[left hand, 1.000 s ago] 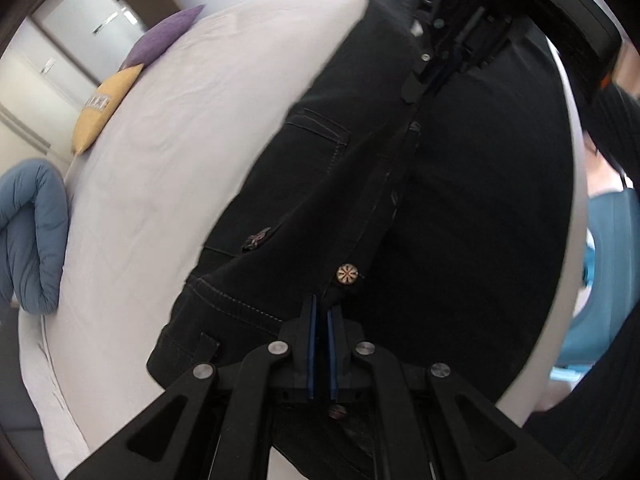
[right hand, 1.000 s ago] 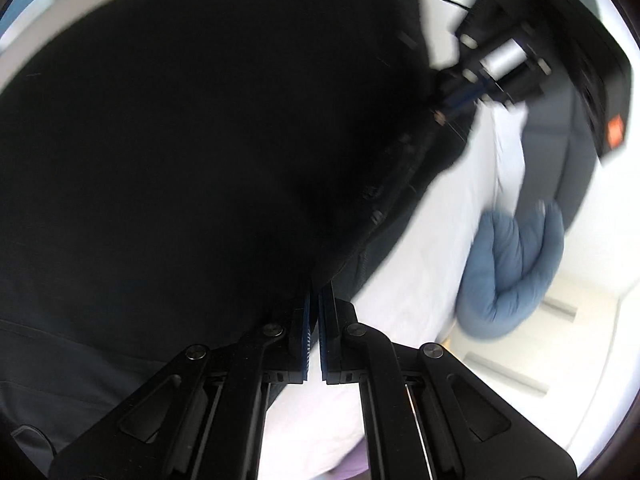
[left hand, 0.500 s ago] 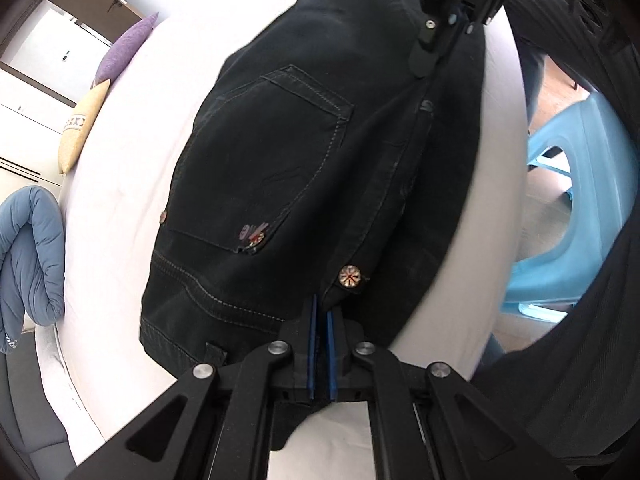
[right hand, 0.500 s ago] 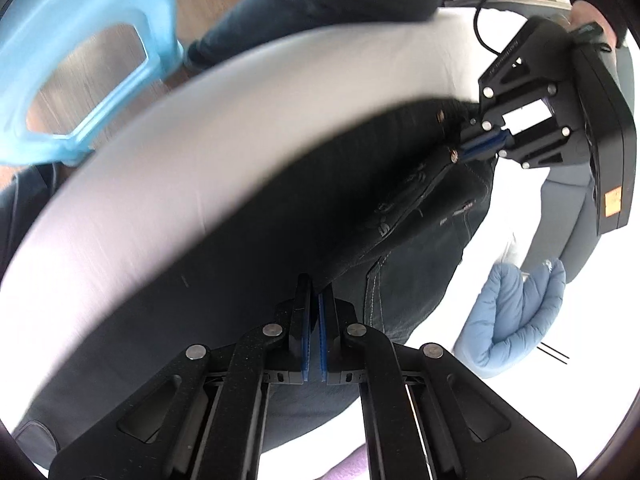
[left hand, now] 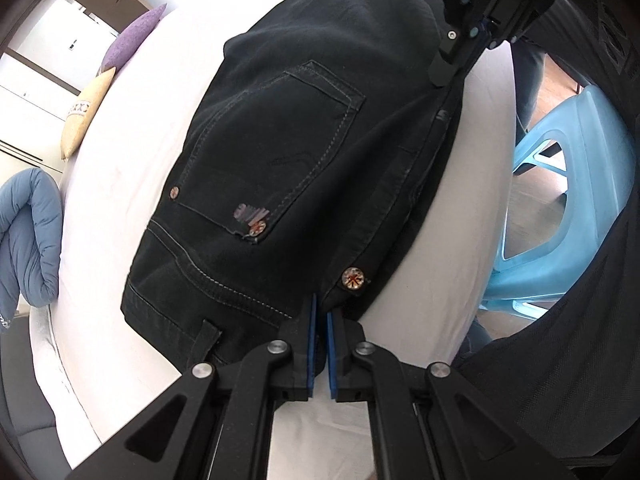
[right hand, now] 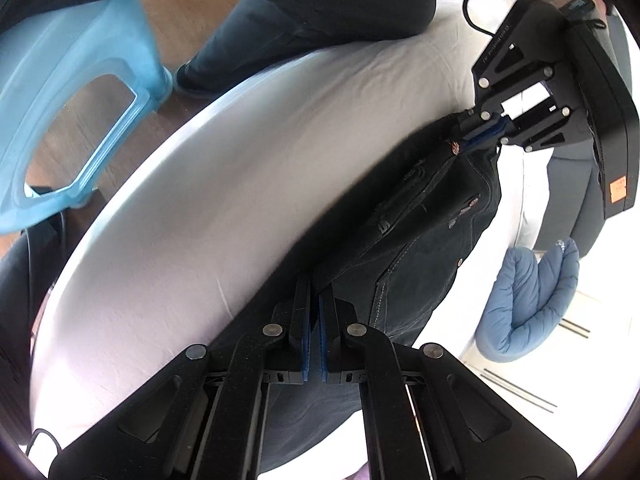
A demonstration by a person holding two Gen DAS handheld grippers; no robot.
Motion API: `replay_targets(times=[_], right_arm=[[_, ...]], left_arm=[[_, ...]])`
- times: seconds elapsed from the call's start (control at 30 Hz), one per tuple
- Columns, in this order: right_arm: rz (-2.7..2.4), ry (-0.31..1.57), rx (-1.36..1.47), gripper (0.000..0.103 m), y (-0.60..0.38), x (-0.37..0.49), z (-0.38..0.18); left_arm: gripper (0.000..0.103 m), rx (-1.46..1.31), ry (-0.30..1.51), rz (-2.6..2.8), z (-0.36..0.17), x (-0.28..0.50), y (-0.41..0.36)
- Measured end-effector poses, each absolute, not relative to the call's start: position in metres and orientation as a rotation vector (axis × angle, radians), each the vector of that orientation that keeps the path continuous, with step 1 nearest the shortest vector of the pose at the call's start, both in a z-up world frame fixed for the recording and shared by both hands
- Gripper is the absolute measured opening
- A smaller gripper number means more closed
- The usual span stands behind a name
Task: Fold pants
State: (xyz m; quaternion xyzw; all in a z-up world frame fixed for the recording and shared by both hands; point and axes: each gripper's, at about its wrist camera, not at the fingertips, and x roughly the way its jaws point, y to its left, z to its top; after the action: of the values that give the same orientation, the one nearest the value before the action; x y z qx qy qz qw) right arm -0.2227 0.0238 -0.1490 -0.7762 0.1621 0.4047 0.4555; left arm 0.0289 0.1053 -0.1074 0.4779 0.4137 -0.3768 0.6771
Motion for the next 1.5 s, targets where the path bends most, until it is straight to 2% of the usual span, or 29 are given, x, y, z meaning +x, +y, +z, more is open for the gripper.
replay_targets(times=[0.2,0.23,0.27,0.33,0.63,0.73,0.87,0.9,0.93,0.97,1.0,1.17,1.27,1.37,1.5], right_arm=[[0.941,0.457,-1.863,0.004,0.03,-0.222,-0.165],[0.92,0.472,-1.832,0.004,0.031,-0.22,-0.166],[0.898,0.475,-1.807,0.004,0.031,-0.22,-0.167],[0.851,0.456,-1.776,0.005,0.03,-0.222,-0.168],[0.688,0.592,-1.471,0.009,0.041,-0.21,-0.158],[0.645,0.599,-1.412,0.009,0.042,-0.211,-0.158],[0.611,0.625,-1.315,0.01,0.035,-0.215,-0.148],[0.615,0.645,-1.277,0.015,0.032,-0.219,-0.144],[0.622,0.676,-1.226,0.037,0.027,-0.222,-0.139],[0.624,0.696,-1.163,0.072,0.021,-0.227,-0.132],[0.632,0.694,-1.057,0.081,0.011,-0.23,-0.117],[0.581,0.804,-0.452,0.083,-0.046,-0.186,-0.058],[0.541,0.864,-0.058,0.083,-0.092,-0.132,-0.048],[0.507,0.909,0.273,0.083,-0.132,-0.093,-0.068],[0.363,1.089,0.48,0.083,-0.171,-0.077,-0.128]], left_arm=[[0.01,1.039,0.932,-0.807,-0.108,0.033,0.107],[0.015,1.035,0.931,-0.799,-0.105,0.032,0.107],[0.031,1.038,0.932,-0.782,-0.103,0.029,0.109],[0.05,1.046,0.923,-0.747,-0.094,0.024,0.113],[0.051,0.668,0.907,-0.628,-0.016,0.059,0.119],[0.051,0.586,0.93,-0.626,-0.025,0.079,0.091],[0.051,0.5,1.058,-0.589,-0.073,0.102,0.06],[0.051,0.486,1.103,-0.577,-0.087,0.105,0.057],[0.051,0.479,1.13,-0.562,-0.1,0.105,0.057],[0.051,0.464,1.11,-0.555,-0.105,0.103,0.058],[0.051,0.443,1.099,-0.552,-0.106,0.101,0.061],[0.048,0.415,1.114,-0.523,-0.09,0.099,0.06],[0.048,0.336,1.043,-0.537,-0.06,0.097,0.049],[0.048,0.31,1.038,-0.562,-0.055,0.097,0.027],[0.048,0.347,1.15,-0.577,-0.095,0.096,-0.003]])
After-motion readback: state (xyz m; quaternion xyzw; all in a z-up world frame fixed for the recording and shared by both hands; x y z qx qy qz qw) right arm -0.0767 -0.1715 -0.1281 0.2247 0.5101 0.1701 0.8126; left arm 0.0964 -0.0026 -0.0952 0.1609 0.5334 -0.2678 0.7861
